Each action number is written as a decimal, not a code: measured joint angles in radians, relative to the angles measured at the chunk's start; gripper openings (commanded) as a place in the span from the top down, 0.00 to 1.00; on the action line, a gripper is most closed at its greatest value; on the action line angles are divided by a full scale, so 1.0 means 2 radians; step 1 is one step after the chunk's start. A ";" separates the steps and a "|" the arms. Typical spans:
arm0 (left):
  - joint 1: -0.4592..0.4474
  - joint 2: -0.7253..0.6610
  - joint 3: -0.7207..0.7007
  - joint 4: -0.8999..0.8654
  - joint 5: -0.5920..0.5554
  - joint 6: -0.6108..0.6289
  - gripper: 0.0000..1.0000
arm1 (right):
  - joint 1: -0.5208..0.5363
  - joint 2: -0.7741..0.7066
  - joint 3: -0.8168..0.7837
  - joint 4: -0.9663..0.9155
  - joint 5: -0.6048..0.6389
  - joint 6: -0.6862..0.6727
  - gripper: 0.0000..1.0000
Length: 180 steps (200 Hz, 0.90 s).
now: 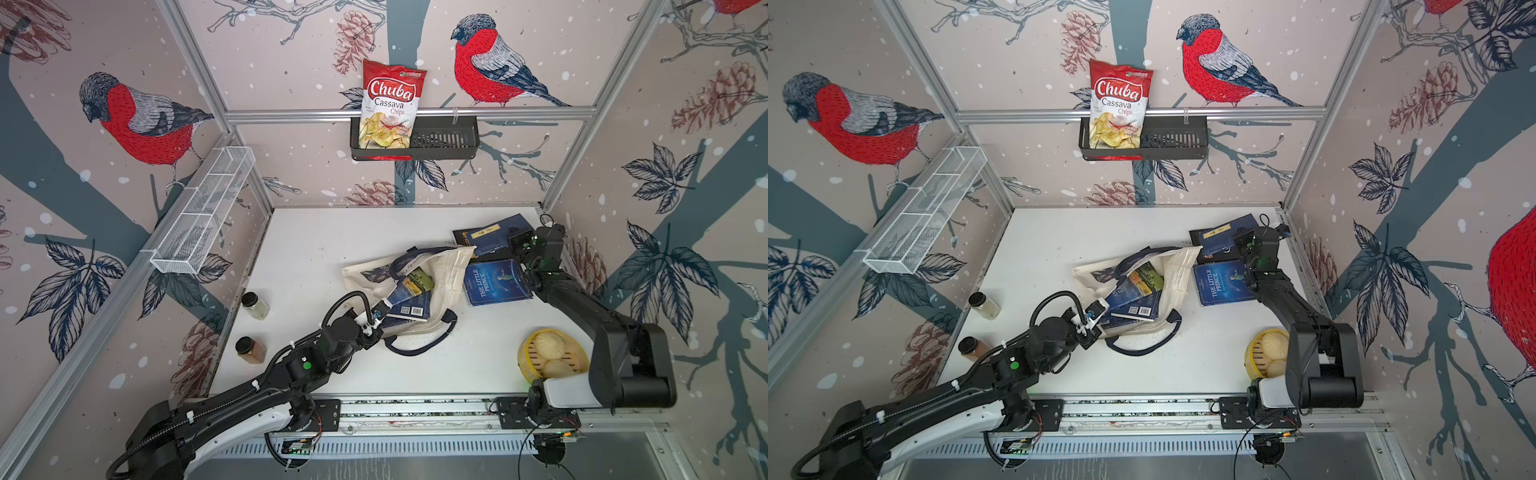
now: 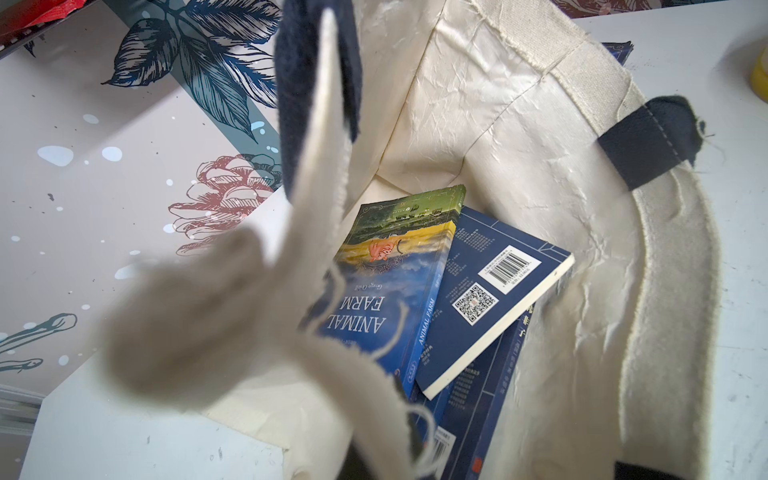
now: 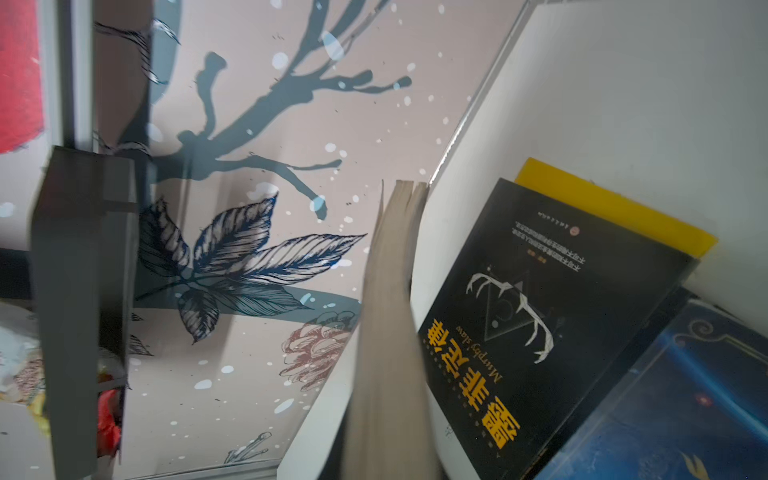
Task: Take out the books from the canvas bag
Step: Place the book on the book.
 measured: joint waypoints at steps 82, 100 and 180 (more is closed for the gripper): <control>0.000 0.003 0.000 0.001 0.002 0.004 1.00 | -0.002 0.143 0.067 0.073 -0.022 0.019 1.00; 0.000 0.005 0.000 0.002 0.003 0.006 1.00 | -0.003 0.168 0.080 0.076 -0.024 0.020 1.00; 0.000 0.010 0.000 0.003 0.004 0.011 1.00 | -0.004 0.211 0.081 0.077 -0.025 0.021 0.94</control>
